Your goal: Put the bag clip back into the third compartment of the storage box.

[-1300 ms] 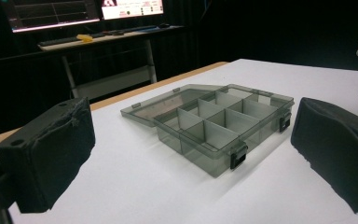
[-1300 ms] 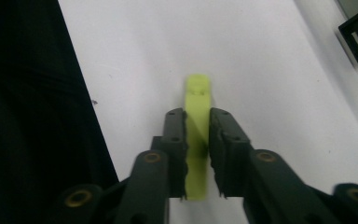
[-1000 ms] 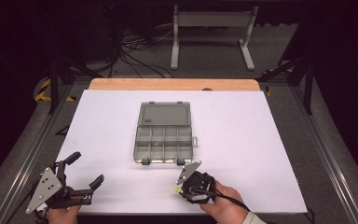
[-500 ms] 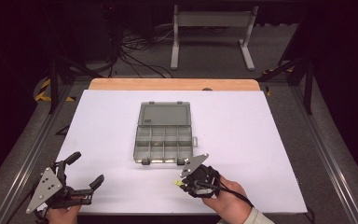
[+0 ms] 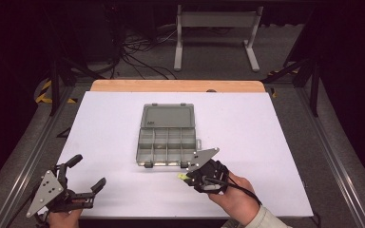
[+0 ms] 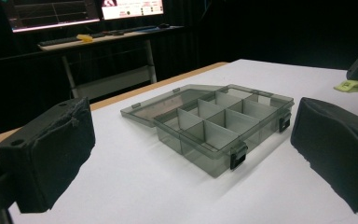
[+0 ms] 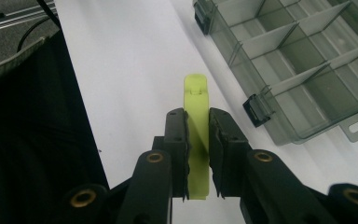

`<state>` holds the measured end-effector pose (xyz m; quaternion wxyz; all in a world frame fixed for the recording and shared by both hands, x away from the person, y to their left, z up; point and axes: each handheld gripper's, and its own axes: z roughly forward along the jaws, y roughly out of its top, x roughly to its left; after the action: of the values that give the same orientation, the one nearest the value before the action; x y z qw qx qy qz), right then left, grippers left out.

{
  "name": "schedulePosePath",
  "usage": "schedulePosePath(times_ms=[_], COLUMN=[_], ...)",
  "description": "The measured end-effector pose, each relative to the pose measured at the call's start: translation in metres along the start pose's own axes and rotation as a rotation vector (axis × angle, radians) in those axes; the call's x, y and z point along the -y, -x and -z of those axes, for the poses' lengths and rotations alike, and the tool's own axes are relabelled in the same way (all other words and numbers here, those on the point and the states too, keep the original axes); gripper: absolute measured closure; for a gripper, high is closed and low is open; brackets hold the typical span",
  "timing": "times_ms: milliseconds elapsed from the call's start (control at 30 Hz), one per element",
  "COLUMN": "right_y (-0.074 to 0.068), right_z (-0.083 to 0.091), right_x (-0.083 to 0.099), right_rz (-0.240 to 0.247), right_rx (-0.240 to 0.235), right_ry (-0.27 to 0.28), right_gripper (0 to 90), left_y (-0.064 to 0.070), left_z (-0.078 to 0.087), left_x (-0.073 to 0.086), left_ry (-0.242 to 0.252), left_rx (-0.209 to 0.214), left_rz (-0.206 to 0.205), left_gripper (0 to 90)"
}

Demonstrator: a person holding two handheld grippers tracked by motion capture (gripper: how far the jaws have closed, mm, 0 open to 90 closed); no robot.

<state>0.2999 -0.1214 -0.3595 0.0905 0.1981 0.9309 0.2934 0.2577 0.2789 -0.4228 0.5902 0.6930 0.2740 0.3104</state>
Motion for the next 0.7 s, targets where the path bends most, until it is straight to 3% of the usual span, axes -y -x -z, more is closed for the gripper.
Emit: schedulePosePath(times_ms=[700], right_y=[0.022], right_z=[0.012], right_x=[-0.023], right_rz=[0.004], right_rx=[0.026], right_ry=[0.072], right_gripper=[78.5], left_y=[-0.001], left_z=[0.0], left_x=[0.0], left_ry=[0.001], left_rx=[0.003], left_rz=[0.001], left_gripper=[0.4])
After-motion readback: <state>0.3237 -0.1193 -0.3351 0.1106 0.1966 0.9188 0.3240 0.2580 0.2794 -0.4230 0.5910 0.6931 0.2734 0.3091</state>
